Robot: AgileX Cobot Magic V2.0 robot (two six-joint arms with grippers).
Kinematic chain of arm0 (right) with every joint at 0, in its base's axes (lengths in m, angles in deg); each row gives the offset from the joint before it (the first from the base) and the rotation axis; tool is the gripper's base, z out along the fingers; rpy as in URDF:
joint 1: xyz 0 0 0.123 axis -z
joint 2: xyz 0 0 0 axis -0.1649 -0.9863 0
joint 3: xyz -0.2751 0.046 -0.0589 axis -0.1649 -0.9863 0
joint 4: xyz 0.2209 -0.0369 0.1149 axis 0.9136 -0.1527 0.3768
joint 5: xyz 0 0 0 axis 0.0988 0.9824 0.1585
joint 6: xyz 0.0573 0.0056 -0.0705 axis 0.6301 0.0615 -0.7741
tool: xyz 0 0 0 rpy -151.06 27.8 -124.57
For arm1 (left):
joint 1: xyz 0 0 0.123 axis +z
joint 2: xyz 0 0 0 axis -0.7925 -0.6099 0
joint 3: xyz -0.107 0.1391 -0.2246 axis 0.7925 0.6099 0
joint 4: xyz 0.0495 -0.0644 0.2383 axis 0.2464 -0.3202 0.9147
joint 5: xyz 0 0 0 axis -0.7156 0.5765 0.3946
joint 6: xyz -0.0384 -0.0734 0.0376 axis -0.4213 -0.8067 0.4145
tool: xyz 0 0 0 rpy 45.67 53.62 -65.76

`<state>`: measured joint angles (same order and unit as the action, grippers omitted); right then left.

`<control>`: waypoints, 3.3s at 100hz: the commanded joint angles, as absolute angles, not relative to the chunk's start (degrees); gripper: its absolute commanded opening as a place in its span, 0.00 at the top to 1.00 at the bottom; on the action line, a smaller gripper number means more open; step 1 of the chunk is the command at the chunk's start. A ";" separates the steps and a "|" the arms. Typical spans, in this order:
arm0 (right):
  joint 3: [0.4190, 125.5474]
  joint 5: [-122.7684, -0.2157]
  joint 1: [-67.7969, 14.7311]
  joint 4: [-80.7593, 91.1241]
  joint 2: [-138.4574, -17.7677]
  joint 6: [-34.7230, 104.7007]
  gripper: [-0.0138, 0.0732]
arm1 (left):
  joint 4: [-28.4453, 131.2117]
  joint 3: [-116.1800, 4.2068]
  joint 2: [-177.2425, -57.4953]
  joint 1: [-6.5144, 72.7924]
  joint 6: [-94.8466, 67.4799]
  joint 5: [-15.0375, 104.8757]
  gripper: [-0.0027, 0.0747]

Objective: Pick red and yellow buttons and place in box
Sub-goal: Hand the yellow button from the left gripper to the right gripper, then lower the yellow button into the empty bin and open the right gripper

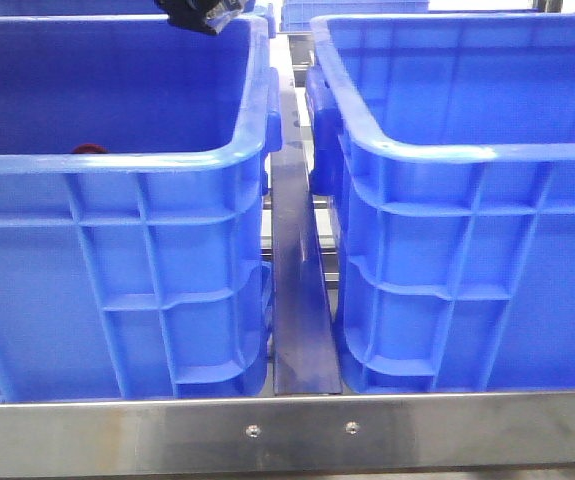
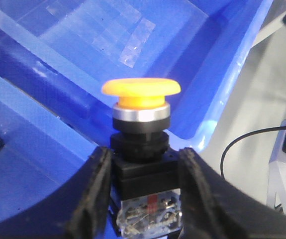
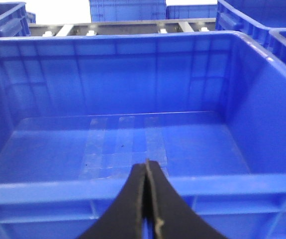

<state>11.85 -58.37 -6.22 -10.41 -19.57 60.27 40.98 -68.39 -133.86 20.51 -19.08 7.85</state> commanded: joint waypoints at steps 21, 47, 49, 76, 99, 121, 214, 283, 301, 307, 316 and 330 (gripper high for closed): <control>29.52 -44.29 -6.22 -10.94 -34.16 60.22 0.92 | 37.99 -70.01 -132.07 20.12 -18.87 9.99 0.88; 41.14 -39.10 -6.22 -9.44 -49.33 60.22 0.76 | 37.99 -70.01 -132.07 20.12 -18.87 10.09 0.89; 41.81 -39.01 -6.22 -9.24 -50.35 60.22 0.71 | 37.99 -70.01 -132.07 20.12 -18.87 10.09 0.89; 48.53 -34.52 -6.22 -2.22 -60.47 60.09 0.08 | 37.99 -70.01 -132.07 20.12 -18.87 10.88 0.89; 54.10 -28.63 -6.22 18.46 -66.19 50.87 0.10 | 37.99 -70.01 -132.07 20.12 -18.87 10.88 0.89; 57.54 -21.81 -6.86 48.45 -73.01 37.26 0.10 | 37.99 -70.01 -132.07 20.12 -18.87 10.88 0.89; 71.26 -23.75 -27.93 61.04 -98.32 32.03 0.49 | 37.99 -70.01 -132.07 20.12 -18.87 11.04 0.89; 71.26 -25.45 -25.16 61.35 -97.93 27.60 0.58 | 37.99 -70.01 -132.07 20.12 -18.87 10.95 0.19; 70.97 -30.48 -20.31 59.38 -95.73 20.63 0.58 | 37.99 -70.01 -132.07 20.12 -18.87 10.84 0.19; 70.89 -32.75 -19.58 57.31 -95.07 19.47 0.59 | 37.99 -70.01 -132.07 20.12 -18.87 10.84 0.19; 70.48 -37.40 -19.56 53.35 -94.42 17.62 0.59 | 37.99 -70.01 -132.07 20.12 -18.87 10.84 0.19; 67.47 -47.12 -19.62 50.90 -93.71 14.94 0.59 | 37.99 -70.01 -132.07 20.12 -18.87 10.84 0.19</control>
<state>67.83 -39.38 -19.95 50.58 -96.03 17.59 40.84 -68.39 -133.86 20.51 -18.87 8.89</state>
